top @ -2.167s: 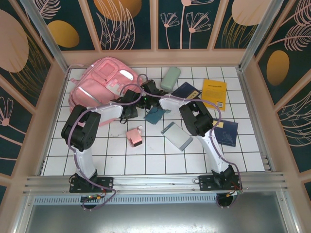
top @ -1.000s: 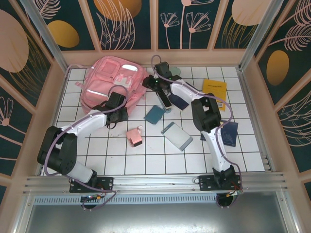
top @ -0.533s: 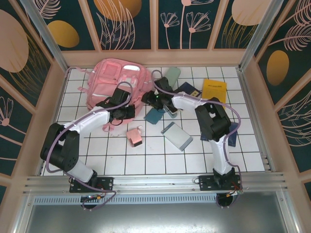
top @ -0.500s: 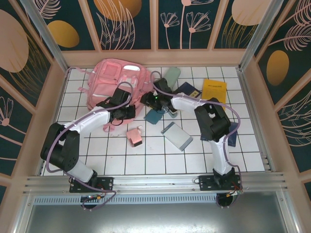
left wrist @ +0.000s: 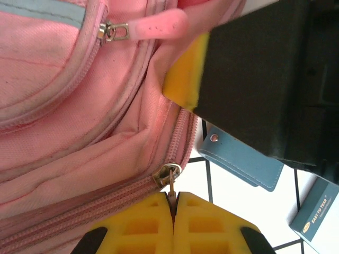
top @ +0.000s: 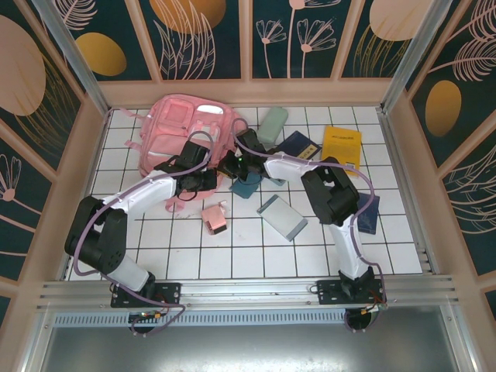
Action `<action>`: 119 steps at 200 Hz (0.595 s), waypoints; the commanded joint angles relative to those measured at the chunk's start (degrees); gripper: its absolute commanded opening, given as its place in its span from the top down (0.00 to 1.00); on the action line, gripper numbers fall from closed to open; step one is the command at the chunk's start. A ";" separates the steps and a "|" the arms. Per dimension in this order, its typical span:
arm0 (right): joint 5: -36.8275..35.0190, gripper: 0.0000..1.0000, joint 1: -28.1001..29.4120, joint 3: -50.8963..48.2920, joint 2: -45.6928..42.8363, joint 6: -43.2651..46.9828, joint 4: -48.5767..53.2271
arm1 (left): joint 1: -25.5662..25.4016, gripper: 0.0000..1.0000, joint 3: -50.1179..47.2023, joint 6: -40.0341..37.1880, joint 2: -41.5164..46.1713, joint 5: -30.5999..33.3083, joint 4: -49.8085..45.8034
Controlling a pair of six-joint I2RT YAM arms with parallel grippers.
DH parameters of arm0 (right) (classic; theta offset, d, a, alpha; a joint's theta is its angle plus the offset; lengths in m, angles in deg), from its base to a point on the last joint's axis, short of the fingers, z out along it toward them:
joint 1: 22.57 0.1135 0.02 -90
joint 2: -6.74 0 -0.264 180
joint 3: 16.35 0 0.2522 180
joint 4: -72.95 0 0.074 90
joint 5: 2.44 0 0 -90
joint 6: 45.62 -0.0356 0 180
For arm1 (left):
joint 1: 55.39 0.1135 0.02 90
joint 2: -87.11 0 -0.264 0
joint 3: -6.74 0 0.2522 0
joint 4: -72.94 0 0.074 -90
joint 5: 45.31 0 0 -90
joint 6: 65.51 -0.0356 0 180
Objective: Pack books, pencil case, and school supplies into a backpack
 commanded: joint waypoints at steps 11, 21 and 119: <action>-5.28 1.00 -1.45 1.23 -0.98 3.39 1.25 | -1.02 1.00 0.19 0.38 3.18 2.96 -2.16; -6.49 1.00 -2.65 0.94 -1.69 4.42 1.93 | -0.72 1.00 -0.08 0.19 3.34 5.22 -3.65; -9.77 1.00 -12.25 9.82 0.59 14.66 9.64 | 14.97 1.00 -4.55 -1.01 6.20 15.06 -14.82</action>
